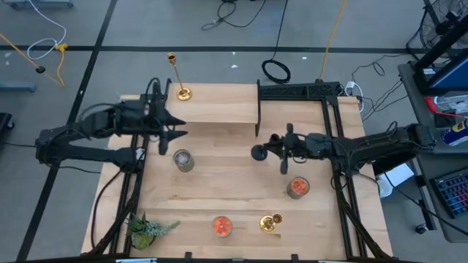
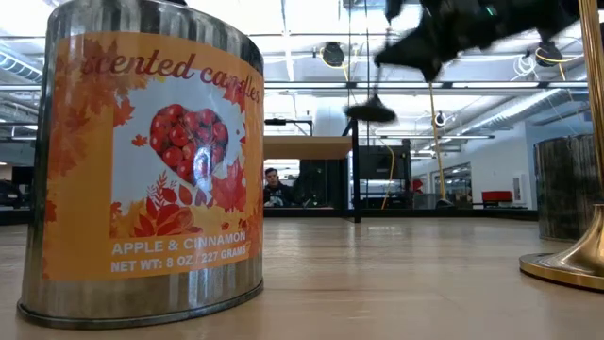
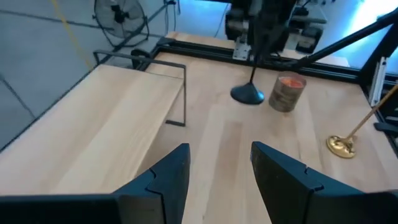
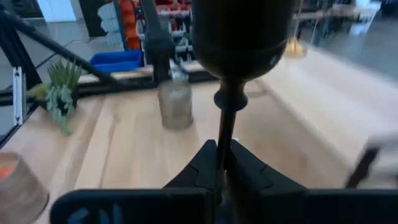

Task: Pick & Place candle stick holders
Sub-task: Put the black candle holder on the shelf

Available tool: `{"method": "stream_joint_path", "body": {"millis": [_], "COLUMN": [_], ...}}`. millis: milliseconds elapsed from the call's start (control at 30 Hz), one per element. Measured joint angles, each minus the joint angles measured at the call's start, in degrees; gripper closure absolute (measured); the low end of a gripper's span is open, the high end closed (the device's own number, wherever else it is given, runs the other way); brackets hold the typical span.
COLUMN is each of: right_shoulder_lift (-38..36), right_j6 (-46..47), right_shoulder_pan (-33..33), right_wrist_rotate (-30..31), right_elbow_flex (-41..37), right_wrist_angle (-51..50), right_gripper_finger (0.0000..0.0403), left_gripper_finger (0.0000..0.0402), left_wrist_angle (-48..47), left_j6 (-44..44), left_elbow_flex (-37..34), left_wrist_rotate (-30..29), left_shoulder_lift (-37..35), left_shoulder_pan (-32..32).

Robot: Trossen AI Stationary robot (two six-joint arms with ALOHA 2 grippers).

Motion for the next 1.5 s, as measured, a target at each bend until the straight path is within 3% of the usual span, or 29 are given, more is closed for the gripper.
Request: {"method": "stream_joint_path", "body": {"millis": [167, 467, 800, 1133, 1500], "right_shoulder_lift": [4.0, 18.9, 37.4, 49.9, 54.5], "right_j6": [-6.0, -8.9, -13.9, -12.1, -7.9], "right_shoulder_pan": [-3.5, -14.4, -22.6, -27.9, -30.6], "right_wrist_rotate": [-0.8, -16.2, -16.6, -21.1, -21.1], "right_elbow_flex": [10.2, 29.1, 53.5, 61.8, 62.0], "right_wrist_angle": [-3.1, -8.2, -17.7, -13.5, -10.7], "right_gripper_finger": [0.0392, 0.0392, 0.0392, 0.0392, 0.039], "left_gripper_finger": [0.0225, 0.0224, 0.0224, 0.0224, 0.0224], "left_wrist_angle": [10.2, 15.2, 15.2, 14.9, 14.5], "left_j6": [1.0, 2.9, 2.0, 1.9, 1.8], "left_elbow_flex": [-8.5, -11.3, -11.3, -11.3, -11.3], "left_wrist_rotate": [-1.1, -3.8, -3.9, -5.7, -5.7], "left_shoulder_lift": [-0.3, -0.3, -0.3, -0.3, -0.2], "left_shoulder_pan": [-2.3, -2.9, -2.9, -2.9, -2.9]}}
